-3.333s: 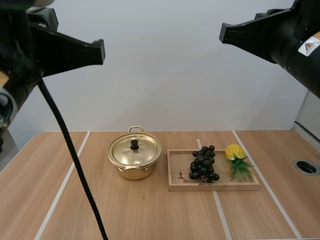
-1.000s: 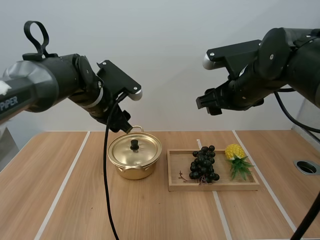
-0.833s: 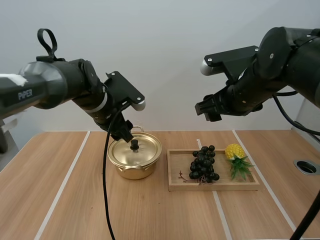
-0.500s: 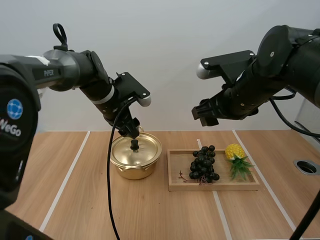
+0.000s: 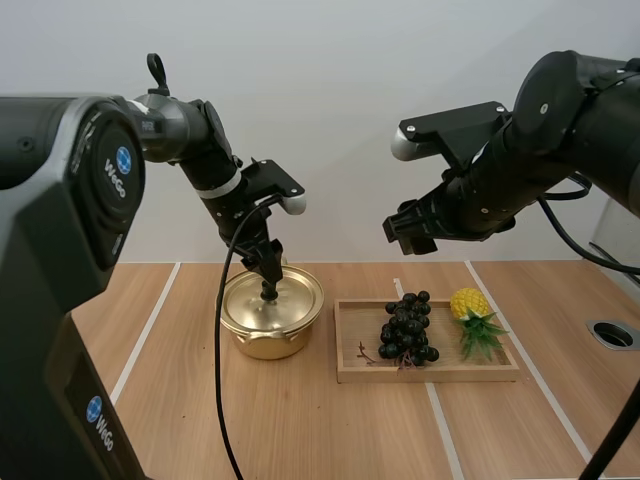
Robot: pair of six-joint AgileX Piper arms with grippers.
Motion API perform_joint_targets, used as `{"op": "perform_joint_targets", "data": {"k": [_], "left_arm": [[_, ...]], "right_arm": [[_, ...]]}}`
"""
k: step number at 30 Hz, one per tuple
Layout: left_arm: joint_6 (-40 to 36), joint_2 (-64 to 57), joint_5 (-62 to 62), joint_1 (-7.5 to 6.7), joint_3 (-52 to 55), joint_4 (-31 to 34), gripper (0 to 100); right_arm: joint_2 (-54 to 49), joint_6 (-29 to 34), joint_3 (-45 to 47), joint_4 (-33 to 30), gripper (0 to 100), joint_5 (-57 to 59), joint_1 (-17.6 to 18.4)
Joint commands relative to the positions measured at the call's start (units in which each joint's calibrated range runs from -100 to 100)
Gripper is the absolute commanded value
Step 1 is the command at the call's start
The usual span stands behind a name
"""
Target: Open the pot, put the grape inside, and close it
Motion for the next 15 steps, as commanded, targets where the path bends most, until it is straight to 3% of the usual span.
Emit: {"op": "perform_joint_targets", "data": {"k": [1,15], "left_arm": [[0.56,1.14,2.2,-0.34,-1.97,0.54,100],[1.26,6.71,8.02,-0.34,-4.52,0.92,100]], "right_arm": [[-0.29,-0.47,-0.43,0.19,100,0.42,-0.18],[-0.29,-0.57,-0.43,0.19,100,0.42,-0.18]]}}
